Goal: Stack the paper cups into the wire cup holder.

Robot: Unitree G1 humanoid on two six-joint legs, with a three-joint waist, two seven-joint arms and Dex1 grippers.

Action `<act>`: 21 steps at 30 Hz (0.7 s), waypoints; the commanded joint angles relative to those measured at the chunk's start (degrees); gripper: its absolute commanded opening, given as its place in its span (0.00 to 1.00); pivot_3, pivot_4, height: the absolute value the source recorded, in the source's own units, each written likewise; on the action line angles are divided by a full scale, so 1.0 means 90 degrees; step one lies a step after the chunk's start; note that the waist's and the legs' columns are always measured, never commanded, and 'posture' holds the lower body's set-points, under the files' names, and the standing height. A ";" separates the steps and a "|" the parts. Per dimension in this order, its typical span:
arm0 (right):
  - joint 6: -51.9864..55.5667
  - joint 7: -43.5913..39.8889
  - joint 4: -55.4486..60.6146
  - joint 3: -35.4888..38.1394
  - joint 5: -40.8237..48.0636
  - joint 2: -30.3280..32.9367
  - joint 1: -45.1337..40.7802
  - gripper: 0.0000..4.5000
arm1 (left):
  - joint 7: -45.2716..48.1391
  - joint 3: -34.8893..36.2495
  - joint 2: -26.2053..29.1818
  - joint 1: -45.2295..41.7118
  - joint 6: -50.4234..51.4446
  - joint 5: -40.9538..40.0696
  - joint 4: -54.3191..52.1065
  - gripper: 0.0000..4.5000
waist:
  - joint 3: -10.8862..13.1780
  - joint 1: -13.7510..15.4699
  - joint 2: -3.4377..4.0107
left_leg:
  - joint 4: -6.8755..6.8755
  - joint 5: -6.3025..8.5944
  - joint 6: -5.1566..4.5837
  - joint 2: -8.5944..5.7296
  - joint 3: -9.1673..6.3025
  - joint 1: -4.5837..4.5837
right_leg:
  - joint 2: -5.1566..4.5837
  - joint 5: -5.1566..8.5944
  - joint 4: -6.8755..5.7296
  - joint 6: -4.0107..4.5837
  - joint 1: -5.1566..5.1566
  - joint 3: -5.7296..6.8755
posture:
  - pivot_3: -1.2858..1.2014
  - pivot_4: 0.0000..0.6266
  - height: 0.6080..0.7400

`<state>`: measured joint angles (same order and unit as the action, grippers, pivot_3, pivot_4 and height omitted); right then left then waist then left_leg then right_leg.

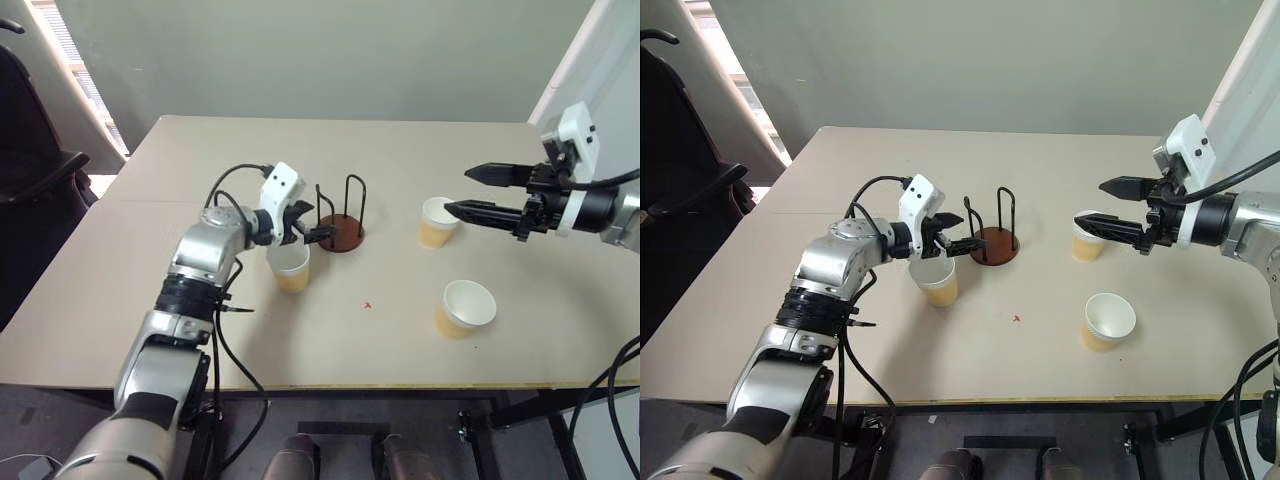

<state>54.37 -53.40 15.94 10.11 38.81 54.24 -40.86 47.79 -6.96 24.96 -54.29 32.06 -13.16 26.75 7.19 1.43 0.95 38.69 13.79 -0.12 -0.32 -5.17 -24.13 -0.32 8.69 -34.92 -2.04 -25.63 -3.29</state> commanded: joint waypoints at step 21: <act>0.0050 0.0110 0.0610 0.0614 0.0555 0.0355 0.0535 0.89 | 0.0198 -0.0092 -0.0868 -0.0967 -0.1491 0.0768 0.1712 1.00 | 0.0000 0.0054 0.0000 | 0.0049 0.0023 -0.0036 -0.0007 0.0014 -0.0026 | -0.0010 0.0017 0.0002 -0.0040 0.0005 -0.0004 | 0.52 0.24 1.00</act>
<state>54.99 -52.86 19.74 12.88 42.75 56.44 -35.59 49.63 -8.63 17.12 -61.18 19.86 -6.49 42.70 7.19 1.91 0.96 39.13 14.00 -0.44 -0.38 -5.00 -24.35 -0.41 8.83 -34.90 -2.41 -25.59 -3.35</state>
